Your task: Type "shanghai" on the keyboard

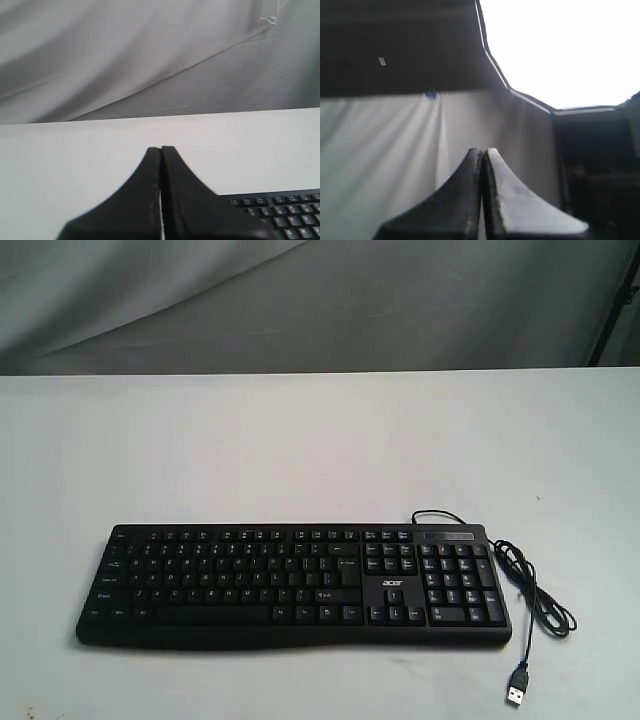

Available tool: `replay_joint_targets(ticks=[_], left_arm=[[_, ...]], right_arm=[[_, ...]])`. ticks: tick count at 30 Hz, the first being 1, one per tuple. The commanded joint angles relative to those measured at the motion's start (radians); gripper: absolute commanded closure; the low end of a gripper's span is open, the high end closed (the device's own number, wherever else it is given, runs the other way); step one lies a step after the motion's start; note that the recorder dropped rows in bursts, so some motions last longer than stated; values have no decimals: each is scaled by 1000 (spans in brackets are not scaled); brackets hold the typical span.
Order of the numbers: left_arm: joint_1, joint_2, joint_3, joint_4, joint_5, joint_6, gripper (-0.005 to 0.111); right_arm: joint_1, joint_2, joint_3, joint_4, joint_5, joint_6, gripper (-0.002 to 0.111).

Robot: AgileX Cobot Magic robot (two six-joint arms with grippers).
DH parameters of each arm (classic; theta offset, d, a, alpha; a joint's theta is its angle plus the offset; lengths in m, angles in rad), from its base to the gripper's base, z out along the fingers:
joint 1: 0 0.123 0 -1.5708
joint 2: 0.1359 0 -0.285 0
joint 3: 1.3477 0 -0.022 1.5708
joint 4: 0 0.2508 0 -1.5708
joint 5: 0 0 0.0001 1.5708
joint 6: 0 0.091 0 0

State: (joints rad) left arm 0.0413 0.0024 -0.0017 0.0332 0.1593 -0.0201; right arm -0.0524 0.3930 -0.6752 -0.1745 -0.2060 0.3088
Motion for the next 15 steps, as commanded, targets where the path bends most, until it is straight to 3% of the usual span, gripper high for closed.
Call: replay_joint_targets(ticks=[1,4,7,13,15], left_arm=[[-6,-2,2,0,-6,-3,107],[-6,-2,2,0,-6,-3,107],[-6,-2,2,0,-6,-3,107],[-6,-2,2,0,-6,-3,107],[-6,-2,2,0,-6,-3,107]], right_arm=[[-7,314,-401,-100,566,-186,108],[-7,530,-671,-100,921,-316,108],[-7,707,-861,0,1101,-446,108],[-3,979,-989,681,1277,-1092,108],[40,1062,-989,814,1298,-1132,108]])
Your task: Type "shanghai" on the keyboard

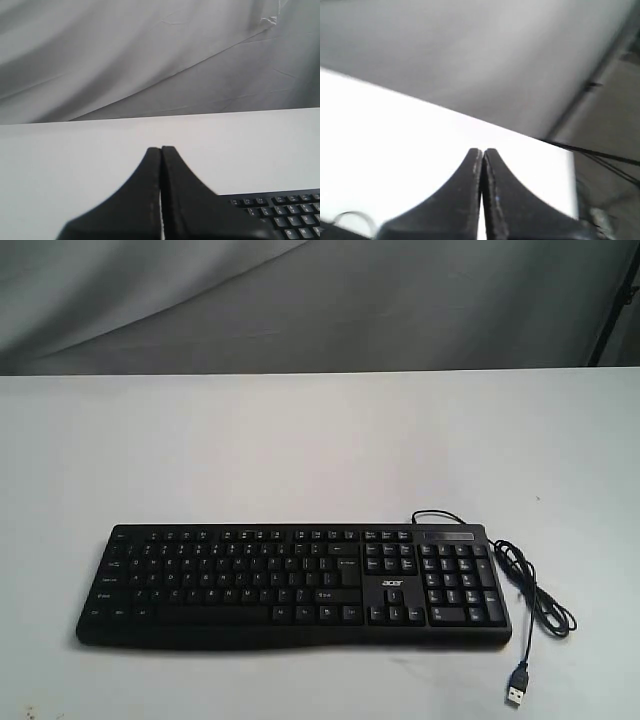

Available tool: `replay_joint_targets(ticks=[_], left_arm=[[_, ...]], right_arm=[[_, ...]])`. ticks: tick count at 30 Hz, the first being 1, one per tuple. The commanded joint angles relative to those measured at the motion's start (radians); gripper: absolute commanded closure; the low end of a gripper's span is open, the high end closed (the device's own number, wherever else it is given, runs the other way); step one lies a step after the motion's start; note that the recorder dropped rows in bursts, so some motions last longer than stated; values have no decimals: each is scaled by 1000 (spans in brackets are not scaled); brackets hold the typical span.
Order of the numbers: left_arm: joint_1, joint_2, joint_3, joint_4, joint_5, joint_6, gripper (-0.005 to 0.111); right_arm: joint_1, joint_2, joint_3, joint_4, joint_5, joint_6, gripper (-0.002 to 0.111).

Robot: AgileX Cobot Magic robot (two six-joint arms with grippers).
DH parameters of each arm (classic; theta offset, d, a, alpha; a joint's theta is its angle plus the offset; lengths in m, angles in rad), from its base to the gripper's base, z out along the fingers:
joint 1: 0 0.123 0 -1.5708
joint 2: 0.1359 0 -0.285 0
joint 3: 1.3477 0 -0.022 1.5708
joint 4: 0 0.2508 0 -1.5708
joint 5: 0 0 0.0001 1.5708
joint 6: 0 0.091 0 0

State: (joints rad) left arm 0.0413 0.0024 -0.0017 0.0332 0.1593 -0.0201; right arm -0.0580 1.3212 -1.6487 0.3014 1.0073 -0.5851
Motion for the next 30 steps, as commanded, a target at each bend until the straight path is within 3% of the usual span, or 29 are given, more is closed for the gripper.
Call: replay_joint_targets(ticks=[1,7,18,24,30], left_arm=[[-6,-2,2,0,-6,-3,107],[-6,-2,2,0,-6,-3,107],[-6,-2,2,0,-6,-3,107],[-6,-2,2,0,-6,-3,107],[-6,-2,2,0,-6,-3,107]], right_arm=[[78,166,-16,340,82,-236,108],[330,388,-16,139,64,-232,108],[793,695,-18,127,-220,-254,108],[950,812,-18,129,-327,-260,108],[1026,887,-101,134,-348,-257,108]])
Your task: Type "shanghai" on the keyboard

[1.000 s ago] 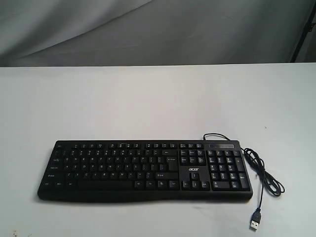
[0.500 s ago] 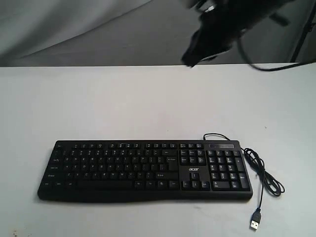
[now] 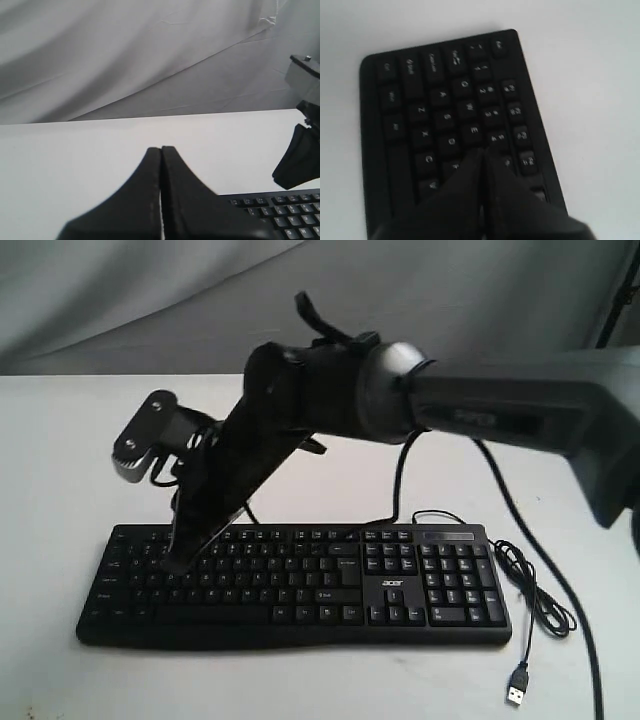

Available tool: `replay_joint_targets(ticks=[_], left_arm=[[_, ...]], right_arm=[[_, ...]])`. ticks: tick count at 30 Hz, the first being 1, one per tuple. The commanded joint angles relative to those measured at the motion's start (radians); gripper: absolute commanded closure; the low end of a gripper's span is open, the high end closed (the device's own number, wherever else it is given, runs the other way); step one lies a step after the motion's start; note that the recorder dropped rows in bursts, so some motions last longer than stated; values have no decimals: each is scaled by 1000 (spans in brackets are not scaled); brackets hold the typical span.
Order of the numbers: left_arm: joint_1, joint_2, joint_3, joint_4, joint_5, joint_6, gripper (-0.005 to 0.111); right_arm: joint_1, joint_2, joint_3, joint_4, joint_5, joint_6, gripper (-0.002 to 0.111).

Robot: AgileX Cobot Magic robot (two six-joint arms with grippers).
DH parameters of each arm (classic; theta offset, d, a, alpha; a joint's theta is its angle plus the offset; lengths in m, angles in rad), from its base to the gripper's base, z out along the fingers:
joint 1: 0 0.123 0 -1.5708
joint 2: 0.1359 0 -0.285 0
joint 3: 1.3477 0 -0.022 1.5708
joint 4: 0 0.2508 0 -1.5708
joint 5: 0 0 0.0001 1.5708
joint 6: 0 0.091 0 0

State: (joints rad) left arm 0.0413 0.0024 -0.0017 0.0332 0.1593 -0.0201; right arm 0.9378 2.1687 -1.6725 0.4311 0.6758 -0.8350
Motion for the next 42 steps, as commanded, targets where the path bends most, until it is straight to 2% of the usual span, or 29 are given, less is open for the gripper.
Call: replay_joint_targets(ticks=[1,5,9,20,42], left_arm=[[-6,-2,2,0,-6,-3,107],[-6,-2,2,0,-6,-3,107],[-6,-2,2,0,-6,-3,107],[-6,-2,2,0,-6,-3,107],[-6,-2,2,0,-6,-3,107]], right_arm=[[32,61,-114,4,3,-2,108],[39,153,-259,9,80,36,108],[41,213,-318,9,123,43,108],[87,234,-318,-23,140,46,108],[87,261,-318,-101,156,104,108]])
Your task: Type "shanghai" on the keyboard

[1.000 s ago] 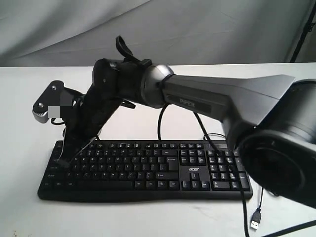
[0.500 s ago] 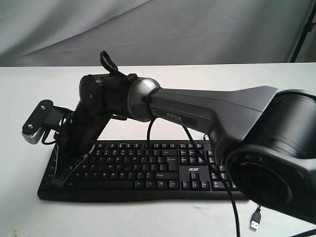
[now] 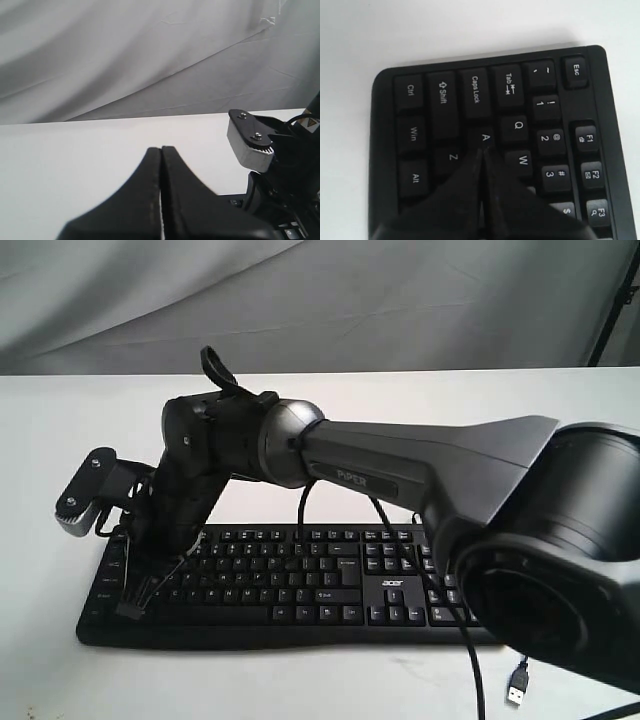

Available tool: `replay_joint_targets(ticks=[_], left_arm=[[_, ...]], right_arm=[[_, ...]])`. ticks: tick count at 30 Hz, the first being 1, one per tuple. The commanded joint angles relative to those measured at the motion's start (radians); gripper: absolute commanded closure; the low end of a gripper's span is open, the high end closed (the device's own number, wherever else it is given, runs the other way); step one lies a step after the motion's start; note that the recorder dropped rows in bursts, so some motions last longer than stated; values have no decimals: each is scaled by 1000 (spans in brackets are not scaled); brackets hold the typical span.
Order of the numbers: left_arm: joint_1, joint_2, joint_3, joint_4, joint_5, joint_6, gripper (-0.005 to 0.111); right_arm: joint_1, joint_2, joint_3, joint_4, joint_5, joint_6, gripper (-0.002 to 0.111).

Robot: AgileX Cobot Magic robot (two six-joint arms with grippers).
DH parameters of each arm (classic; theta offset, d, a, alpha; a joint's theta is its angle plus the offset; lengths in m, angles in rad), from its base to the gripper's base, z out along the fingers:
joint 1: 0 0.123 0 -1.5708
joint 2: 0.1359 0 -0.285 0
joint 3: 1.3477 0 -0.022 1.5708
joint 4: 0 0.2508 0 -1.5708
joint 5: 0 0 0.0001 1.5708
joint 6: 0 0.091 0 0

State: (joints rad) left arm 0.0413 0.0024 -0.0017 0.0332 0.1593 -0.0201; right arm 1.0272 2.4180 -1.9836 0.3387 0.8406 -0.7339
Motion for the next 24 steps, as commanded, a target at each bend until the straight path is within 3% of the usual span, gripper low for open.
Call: replay_joint_targets(ticks=[1,15,21,24], left_arm=[[-6,-2,2,0,-6,-3,107],[-6,-2,2,0,-6,-3,107],[-6,-2,2,0,-6,-3,107],[-6,-2,2,0,-6,-3,107]], right_arm=[[-2,18,-7,-9,-10,3,108],[-4,-1,-7,-30,-14,3,108],[-22,-92,-2,-88,81,54,108],[-61,-197,196,-103,5,90,108]])
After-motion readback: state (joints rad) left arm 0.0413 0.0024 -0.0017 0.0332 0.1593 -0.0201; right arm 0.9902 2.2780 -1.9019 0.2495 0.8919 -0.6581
